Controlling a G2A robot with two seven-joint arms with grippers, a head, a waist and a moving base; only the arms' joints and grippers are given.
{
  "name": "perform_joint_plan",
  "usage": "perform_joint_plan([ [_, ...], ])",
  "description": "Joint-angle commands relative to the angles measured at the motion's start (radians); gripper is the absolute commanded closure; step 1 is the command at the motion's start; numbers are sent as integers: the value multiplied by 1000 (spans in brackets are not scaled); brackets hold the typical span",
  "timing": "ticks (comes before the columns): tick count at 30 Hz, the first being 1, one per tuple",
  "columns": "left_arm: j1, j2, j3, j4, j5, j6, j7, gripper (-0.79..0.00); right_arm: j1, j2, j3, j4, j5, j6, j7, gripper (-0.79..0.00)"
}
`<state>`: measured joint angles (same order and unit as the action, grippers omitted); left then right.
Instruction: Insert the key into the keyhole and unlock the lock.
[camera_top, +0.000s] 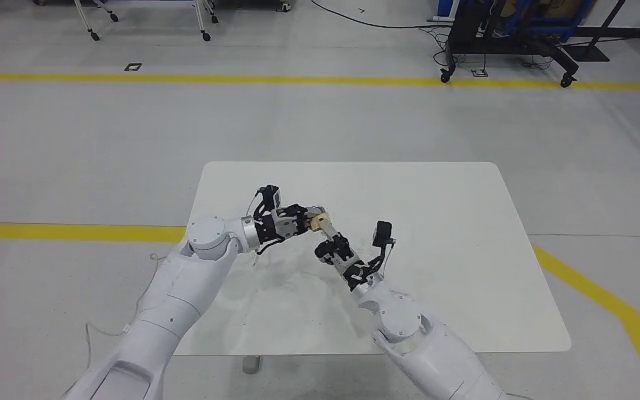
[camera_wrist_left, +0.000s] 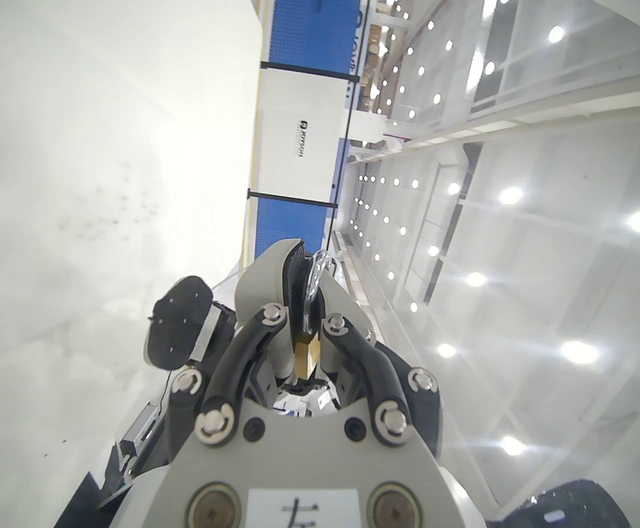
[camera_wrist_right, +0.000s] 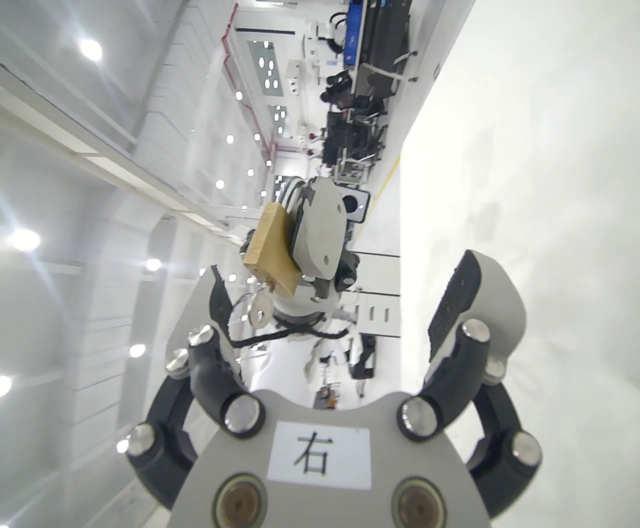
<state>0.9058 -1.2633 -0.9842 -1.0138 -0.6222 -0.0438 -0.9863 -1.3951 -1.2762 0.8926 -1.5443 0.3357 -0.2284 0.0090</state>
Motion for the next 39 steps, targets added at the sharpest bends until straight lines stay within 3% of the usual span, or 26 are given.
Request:
perform_joint_plan([
  [1, 6, -1, -13, 6, -32, -31, -12, 0, -28, 10, 43, -5, 110, -81, 147, -739],
  [4, 11, -2, -28, 16, -61, -47, -15, 0, -53, 25, 98, 1, 227, -133, 350, -539],
  [6, 11, -2, -32, 21, -69, -42, -21, 0, -61, 32, 123, 8, 284, -138, 458, -499],
  [8, 10, -3, -31, 23, -69, -40, -27, 0, -60, 36, 139, 15, 338, -119, 540, -385],
  [12, 3, -6, -19, 26, -58, -30, -63, 0, -34, 37, 157, 44, 411, -65, 616, -317],
  [17, -7, -10, -7, 34, -47, -34, -106, 0, 20, 28, 141, 102, 475, 13, 666, -339],
  [22, -15, -13, -5, 48, -47, -32, -127, 0, 50, 18, 127, 147, 508, 24, 691, -299],
  [29, -18, -16, -4, 56, -48, -36, -133, 0, 58, 11, 131, 176, 535, 18, 719, -142],
  [32, -20, -17, -1, 57, -40, -32, -137, 0, 58, 10, 133, 182, 541, 19, 728, 0],
  [39, -22, -20, 2, 59, -27, -35, -139, 0, 59, 5, 140, 197, 578, 24, 769, 0],
])
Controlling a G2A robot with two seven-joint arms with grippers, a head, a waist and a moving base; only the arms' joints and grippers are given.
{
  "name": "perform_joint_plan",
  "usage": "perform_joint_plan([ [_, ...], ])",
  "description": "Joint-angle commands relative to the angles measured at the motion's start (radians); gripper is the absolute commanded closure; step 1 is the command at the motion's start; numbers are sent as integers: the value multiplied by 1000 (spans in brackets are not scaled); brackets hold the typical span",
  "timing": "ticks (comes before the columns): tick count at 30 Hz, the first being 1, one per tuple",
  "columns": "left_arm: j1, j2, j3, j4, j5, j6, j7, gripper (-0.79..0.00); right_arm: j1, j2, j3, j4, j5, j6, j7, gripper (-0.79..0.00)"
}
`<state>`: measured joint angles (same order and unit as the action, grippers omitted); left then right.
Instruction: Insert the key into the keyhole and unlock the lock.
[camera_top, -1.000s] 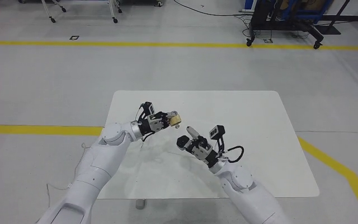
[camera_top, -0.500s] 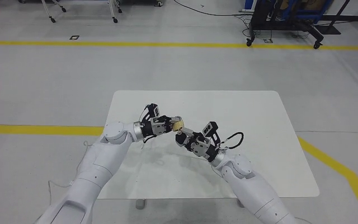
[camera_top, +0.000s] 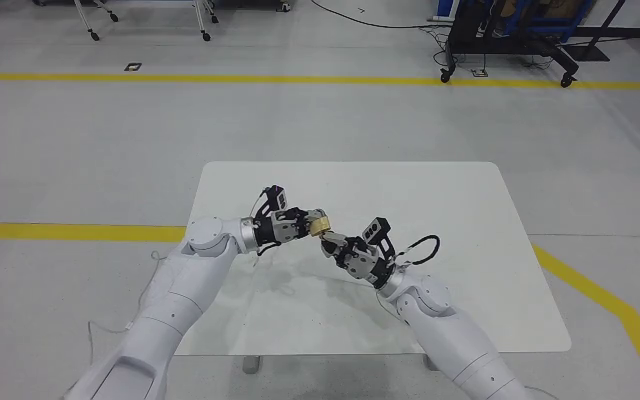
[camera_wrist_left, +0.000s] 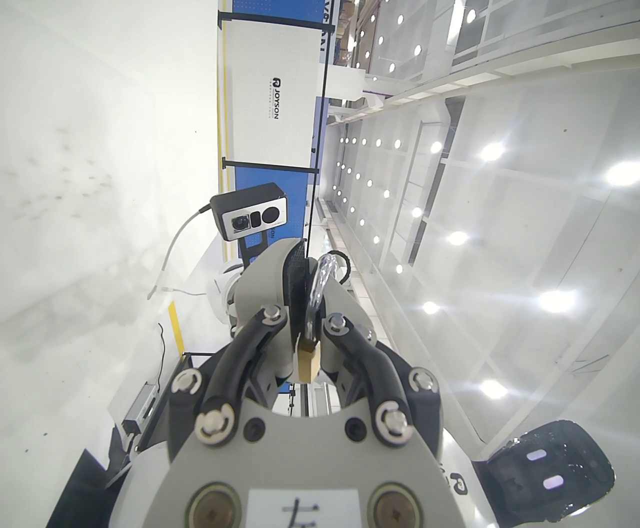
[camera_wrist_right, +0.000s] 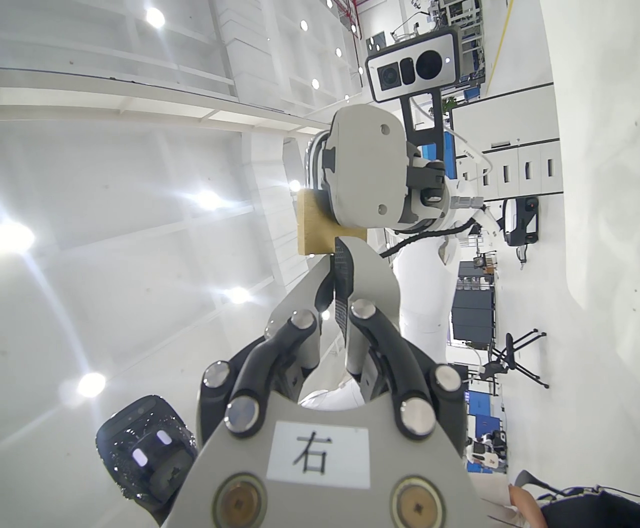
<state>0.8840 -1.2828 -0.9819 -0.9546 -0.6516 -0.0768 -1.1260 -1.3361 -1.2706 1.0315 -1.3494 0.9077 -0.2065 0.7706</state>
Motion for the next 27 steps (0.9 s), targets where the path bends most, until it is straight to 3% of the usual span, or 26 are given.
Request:
perform_joint_plan([
  [1, 0, 0, -1, -1, 3, -5, 0, 0, 0, -1, 2, 5, 17, 7, 15, 0],
  [7, 0, 2, -1, -19, 56, -60, 11, 0, 3, -11, 17, 45, 172, 82, 54, 0],
  [18, 44, 15, -25, -108, 197, -199, 115, 0, 27, -23, 18, 105, 318, 236, 152, 0],
  [27, 75, 24, -40, -163, 265, -198, 184, 0, 66, -34, 20, 182, 385, 314, 228, 0],
])
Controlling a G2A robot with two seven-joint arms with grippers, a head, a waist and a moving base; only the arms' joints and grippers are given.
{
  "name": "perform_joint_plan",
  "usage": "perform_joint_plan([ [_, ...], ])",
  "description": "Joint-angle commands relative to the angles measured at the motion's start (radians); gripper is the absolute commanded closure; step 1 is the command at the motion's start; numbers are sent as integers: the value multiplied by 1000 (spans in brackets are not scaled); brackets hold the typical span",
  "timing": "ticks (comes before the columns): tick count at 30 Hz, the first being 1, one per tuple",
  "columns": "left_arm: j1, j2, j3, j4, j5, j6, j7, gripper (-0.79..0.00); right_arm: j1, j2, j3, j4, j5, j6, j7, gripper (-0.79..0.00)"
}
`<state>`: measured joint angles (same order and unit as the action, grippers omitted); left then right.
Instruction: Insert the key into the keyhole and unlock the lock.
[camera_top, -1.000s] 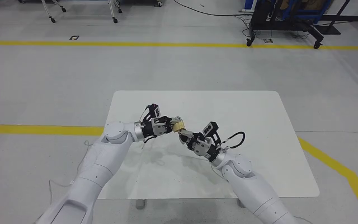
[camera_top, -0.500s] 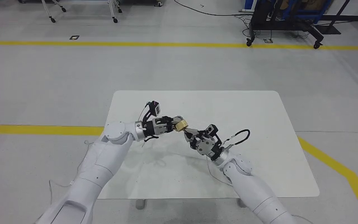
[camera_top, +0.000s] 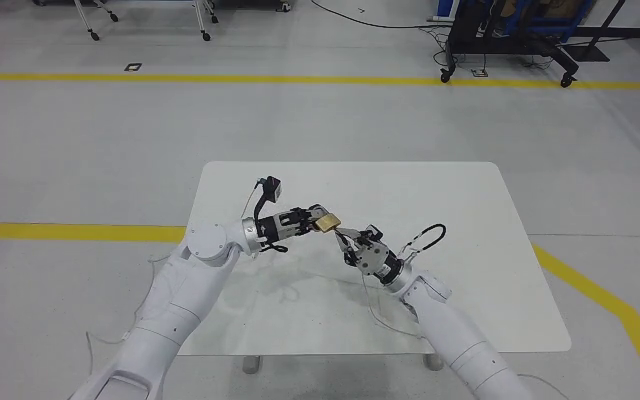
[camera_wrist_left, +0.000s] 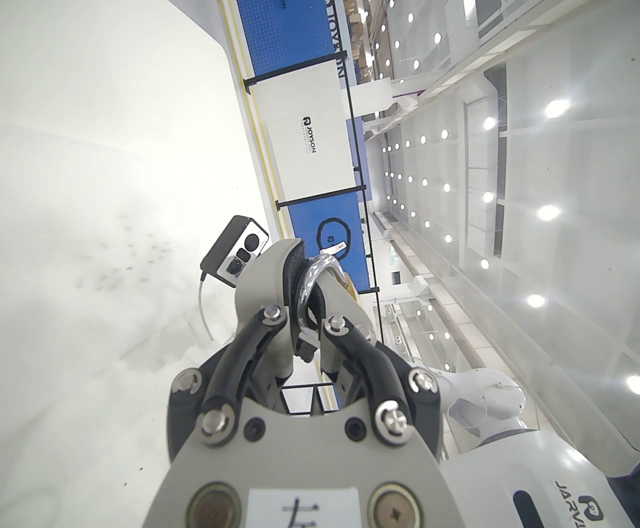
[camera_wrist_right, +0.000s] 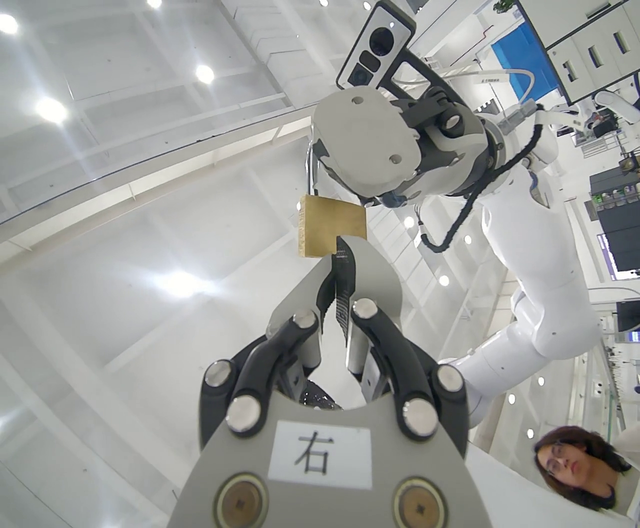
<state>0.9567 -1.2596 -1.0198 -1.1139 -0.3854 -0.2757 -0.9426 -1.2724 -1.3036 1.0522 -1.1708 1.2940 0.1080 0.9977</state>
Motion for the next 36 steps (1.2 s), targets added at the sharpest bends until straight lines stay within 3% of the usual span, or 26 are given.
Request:
perform_joint_plan([
  [1, 4, 1, -5, -7, -1, 1, 1, 0, 3, -2, -1, 7, -2, 1, 1, 0],
  [4, 9, 2, -9, -13, -5, 4, -1, 0, 9, -3, 0, 8, -29, -20, -5, 0],
  [5, 10, 3, -11, -13, -7, 5, -2, 0, 8, -3, 0, 3, -41, -32, 1, -148],
  [6, 11, 3, -12, -14, -13, 6, -4, 0, 6, -3, 3, 1, -54, -48, 8, -228],
  [8, 12, 3, -17, -12, -24, 11, -7, 0, 0, -2, 11, -4, -71, -82, 0, -468],
  [10, 12, 3, -20, -9, -35, 16, -8, 0, -7, -1, 18, -8, -85, -106, -3, -508],
  [12, 12, 3, -22, -8, -38, 19, -7, 0, -17, 0, 30, -14, -116, -160, -29, -394],
  [16, 11, 3, -24, -6, -37, 29, -6, 0, -57, 5, 57, -58, -226, -314, -136, -274],
  [21, 10, 2, -18, -5, -32, 43, -10, 0, -110, 13, 83, -142, -463, -476, -352, -274],
  [30, -2, -1, -9, 9, -29, 58, -29, 0, -163, 11, 48, -272, -670, -443, -518, -336],
  [36, -7, -1, -6, 14, -26, 63, -39, 0, -176, 8, 35, -311, -773, -433, -619, -320],
])
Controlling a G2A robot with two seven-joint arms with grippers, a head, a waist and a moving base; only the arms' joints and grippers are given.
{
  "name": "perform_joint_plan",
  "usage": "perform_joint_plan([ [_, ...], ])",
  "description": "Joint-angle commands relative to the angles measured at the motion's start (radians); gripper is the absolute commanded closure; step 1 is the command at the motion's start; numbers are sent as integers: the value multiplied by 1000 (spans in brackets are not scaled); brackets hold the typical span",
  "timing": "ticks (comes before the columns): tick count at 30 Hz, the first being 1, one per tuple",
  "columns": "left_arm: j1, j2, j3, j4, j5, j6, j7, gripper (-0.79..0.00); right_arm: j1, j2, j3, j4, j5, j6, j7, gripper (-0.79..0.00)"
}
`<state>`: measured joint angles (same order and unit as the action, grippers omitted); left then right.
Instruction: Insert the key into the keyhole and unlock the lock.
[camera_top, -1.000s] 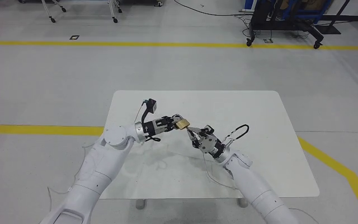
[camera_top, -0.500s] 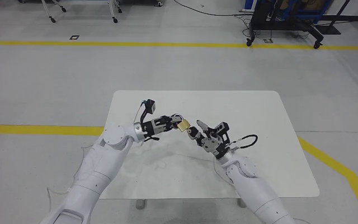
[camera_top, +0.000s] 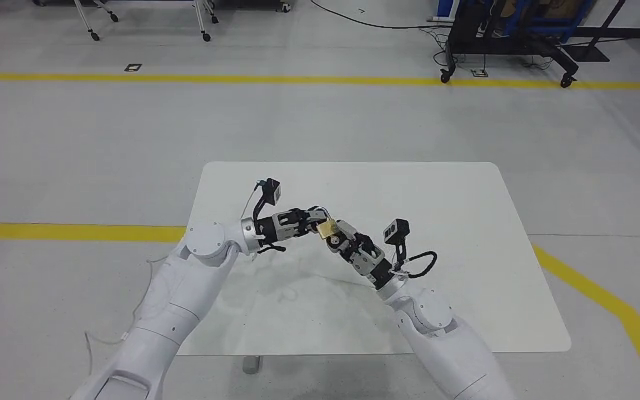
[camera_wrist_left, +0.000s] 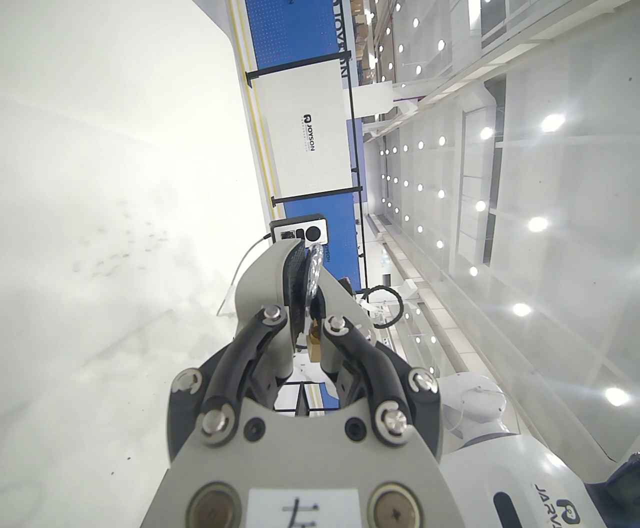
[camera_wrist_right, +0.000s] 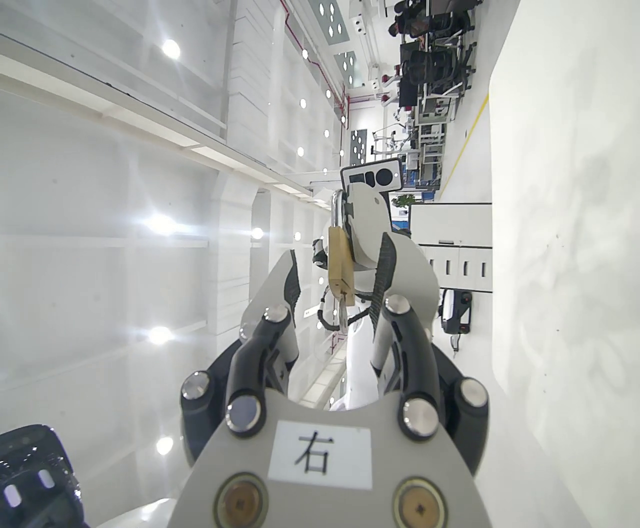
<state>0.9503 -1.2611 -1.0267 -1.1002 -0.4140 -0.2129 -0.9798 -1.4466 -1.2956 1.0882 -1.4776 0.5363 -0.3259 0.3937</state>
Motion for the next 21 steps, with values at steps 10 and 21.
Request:
perform_joint_plan([
  [10, -10, -2, 12, 9, 15, 21, -14, 0, -14, -4, -1, -32, -81, 9, -71, -132],
  [21, -18, -5, 19, 19, 2, 27, -47, -539, -27, -5, 13, -38, -88, 1, -76, 0],
])
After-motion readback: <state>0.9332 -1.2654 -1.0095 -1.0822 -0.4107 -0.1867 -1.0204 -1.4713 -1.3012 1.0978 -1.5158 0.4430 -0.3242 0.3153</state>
